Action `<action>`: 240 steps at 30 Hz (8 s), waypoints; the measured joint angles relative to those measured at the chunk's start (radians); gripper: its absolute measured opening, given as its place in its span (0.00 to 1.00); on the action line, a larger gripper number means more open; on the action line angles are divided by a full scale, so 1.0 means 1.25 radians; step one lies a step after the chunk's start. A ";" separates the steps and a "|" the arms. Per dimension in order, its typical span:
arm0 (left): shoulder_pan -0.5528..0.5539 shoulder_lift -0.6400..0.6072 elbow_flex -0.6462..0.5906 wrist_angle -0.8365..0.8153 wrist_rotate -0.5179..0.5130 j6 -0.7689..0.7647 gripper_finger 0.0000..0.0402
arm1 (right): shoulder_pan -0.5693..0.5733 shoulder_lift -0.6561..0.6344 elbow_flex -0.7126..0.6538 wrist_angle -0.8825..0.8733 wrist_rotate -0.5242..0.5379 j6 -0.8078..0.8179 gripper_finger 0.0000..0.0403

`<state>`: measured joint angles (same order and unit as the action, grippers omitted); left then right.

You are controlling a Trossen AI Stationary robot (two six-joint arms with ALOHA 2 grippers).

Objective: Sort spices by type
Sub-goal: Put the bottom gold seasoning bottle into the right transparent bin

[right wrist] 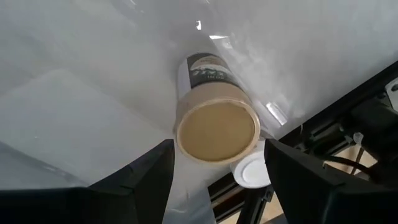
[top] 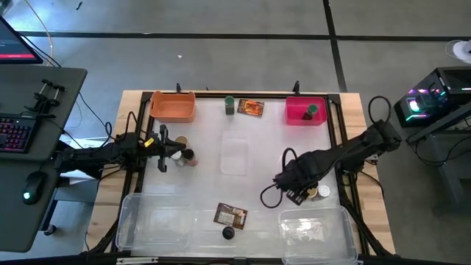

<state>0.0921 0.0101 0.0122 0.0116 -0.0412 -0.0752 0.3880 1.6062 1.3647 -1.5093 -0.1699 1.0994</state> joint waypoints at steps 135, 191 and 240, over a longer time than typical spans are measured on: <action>0.000 0.000 0.000 0.000 0.000 0.000 0.00 | 0.042 -0.042 0.518 0.058 0.030 0.047 0.68; 0.000 0.000 0.000 0.000 0.000 0.000 0.00 | 0.143 0.155 0.651 0.300 0.740 -0.978 0.68; 0.000 0.000 0.000 0.000 0.000 0.000 0.00 | 0.312 0.081 0.641 -0.069 0.020 0.067 0.68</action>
<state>0.0921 0.0104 0.0120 0.0120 -0.0410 -0.0753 0.7775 1.7072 2.1659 -1.5957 -0.1455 1.1837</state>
